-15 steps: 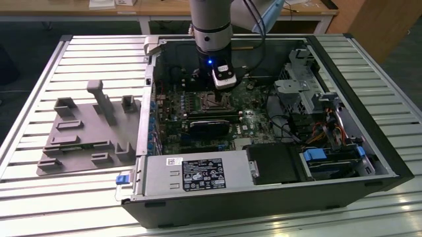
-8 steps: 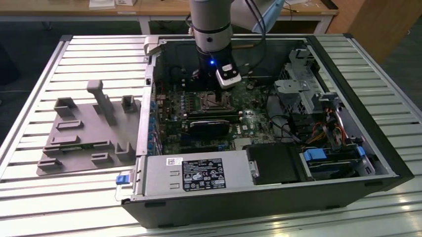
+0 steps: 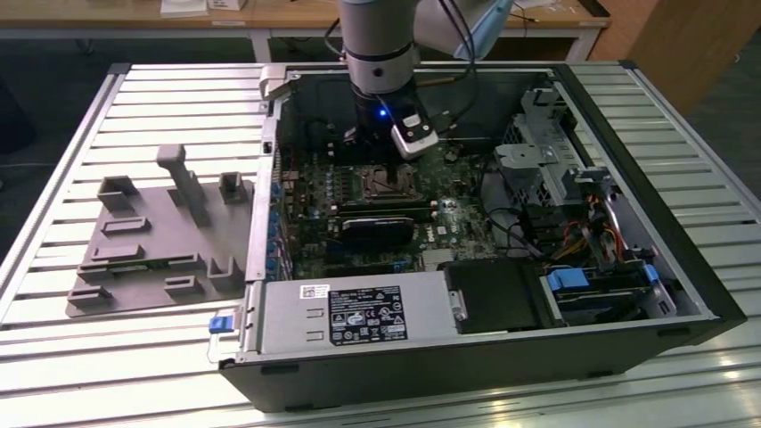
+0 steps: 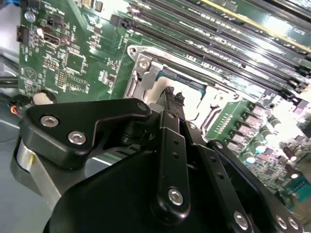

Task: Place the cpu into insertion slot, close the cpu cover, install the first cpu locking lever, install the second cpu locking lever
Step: 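Install the first cpu locking lever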

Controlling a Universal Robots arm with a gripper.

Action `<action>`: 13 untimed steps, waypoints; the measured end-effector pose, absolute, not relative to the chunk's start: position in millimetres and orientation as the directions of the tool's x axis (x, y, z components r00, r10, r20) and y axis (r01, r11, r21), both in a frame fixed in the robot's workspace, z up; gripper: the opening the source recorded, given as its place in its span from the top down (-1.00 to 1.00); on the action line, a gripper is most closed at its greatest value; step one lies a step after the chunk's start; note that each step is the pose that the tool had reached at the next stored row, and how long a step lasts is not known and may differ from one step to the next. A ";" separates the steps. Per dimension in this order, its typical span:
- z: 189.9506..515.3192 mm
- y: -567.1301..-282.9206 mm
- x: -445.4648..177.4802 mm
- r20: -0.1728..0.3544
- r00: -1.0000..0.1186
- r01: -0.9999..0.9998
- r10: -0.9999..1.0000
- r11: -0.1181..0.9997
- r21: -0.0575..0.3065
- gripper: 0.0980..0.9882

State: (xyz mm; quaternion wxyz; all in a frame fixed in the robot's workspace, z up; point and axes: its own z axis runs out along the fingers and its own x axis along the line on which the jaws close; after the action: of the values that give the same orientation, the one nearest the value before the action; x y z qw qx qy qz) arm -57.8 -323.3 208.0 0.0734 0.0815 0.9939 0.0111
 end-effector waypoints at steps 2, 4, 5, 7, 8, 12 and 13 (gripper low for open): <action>209.0 -323.2 -59.0 -0.146 -0.976 0.157 0.160 0.987 0.034 0.99; 211.6 -323.3 -59.1 -0.147 -0.977 0.154 0.158 0.987 0.034 0.99; 213.3 -323.2 -59.1 -0.147 -0.977 0.153 0.157 0.988 0.035 0.99; 217.0 -323.2 -59.1 -0.148 -0.977 0.151 0.155 0.988 0.035 0.99; 218.9 -323.2 -59.1 -0.148 -0.977 0.150 0.154 0.988 0.035 0.99; 226.8 -323.2 -59.1 -0.150 -0.977 0.147 0.150 0.989 0.035 0.99; 228.8 -323.2 -59.1 -0.151 -0.977 0.146 0.150 0.989 0.035 0.99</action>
State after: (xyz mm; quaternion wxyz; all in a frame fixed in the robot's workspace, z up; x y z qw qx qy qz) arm -59.1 -323.2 228.8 0.0766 0.0743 0.9942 0.0119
